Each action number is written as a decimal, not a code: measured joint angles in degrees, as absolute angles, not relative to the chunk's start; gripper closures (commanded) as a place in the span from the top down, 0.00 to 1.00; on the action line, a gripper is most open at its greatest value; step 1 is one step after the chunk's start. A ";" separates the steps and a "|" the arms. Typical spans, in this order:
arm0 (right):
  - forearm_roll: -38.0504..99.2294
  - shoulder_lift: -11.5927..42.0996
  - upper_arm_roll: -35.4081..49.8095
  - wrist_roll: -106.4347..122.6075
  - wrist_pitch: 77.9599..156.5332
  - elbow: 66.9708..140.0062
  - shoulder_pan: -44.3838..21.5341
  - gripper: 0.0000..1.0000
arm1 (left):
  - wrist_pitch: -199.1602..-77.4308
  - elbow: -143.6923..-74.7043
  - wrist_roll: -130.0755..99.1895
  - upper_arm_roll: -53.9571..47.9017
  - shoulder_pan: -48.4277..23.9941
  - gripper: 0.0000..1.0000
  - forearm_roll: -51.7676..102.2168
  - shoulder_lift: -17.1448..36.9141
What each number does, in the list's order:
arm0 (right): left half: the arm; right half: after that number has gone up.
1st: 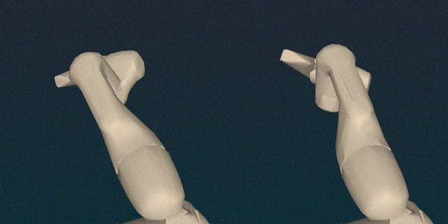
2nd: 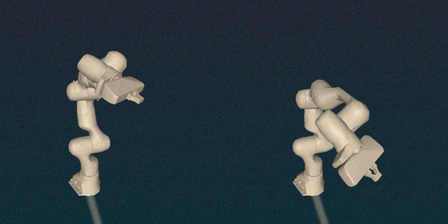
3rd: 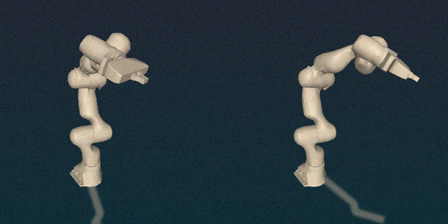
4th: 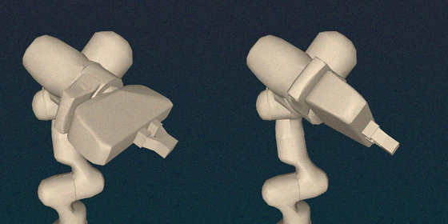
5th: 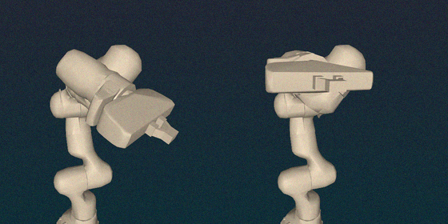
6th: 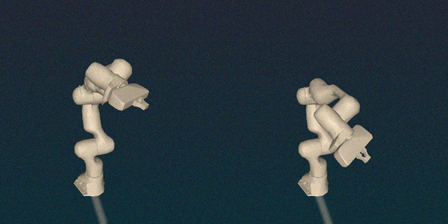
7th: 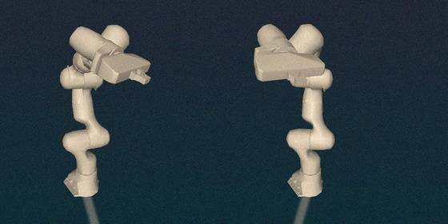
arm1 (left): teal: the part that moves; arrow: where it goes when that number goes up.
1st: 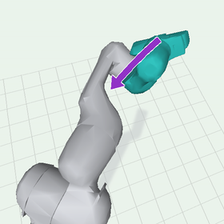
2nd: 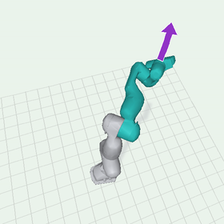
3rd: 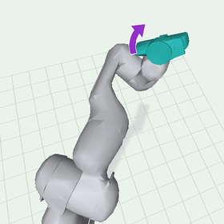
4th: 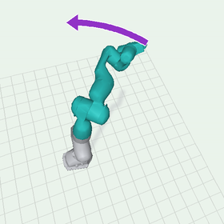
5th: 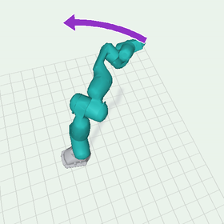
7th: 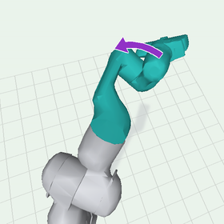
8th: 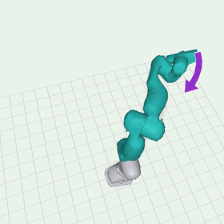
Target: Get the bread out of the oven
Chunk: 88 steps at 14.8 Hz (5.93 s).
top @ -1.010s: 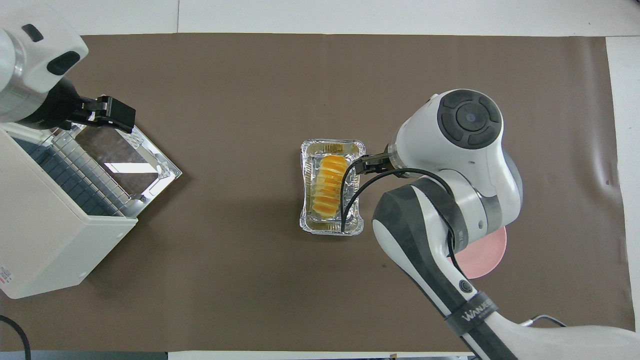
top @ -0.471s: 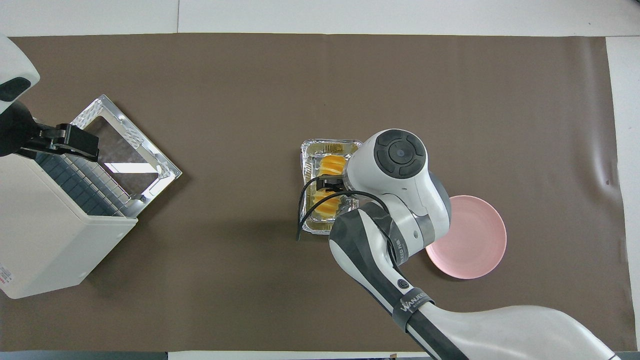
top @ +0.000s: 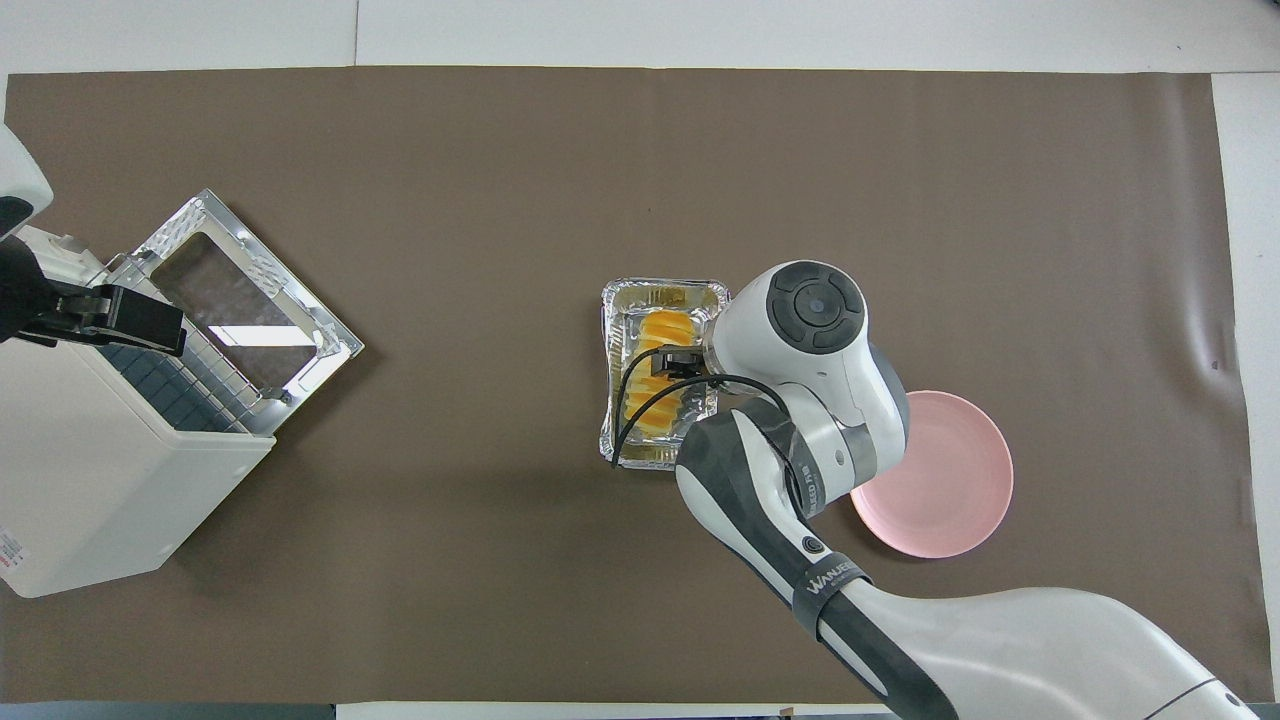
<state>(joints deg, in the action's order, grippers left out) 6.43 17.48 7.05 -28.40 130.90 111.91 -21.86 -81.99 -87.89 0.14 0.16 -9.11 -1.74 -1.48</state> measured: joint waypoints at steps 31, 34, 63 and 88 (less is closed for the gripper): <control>10.18 19.18 6.58 1.70 126.17 108.00 6.23 0.00 | -82.80 -89.62 0.53 0.03 -8.42 1.00 -1.20 -0.74; 10.18 19.77 6.54 2.43 126.17 108.51 7.61 0.00 | -82.80 -89.62 0.53 0.03 -8.41 1.00 -1.20 -0.75; 10.10 21.57 6.87 -0.94 128.53 107.19 3.65 0.66 | -82.80 -89.62 0.53 0.03 -8.41 1.00 -1.20 -0.75; 7.55 2.12 6.45 1.30 95.31 107.81 6.17 0.00 | -82.80 -89.62 0.53 0.03 -8.41 1.00 -1.20 -0.75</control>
<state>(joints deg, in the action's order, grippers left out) 7.55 2.12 6.45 1.30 95.31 107.81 6.17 -82.80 -89.62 0.53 0.03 -8.41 -1.20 -0.75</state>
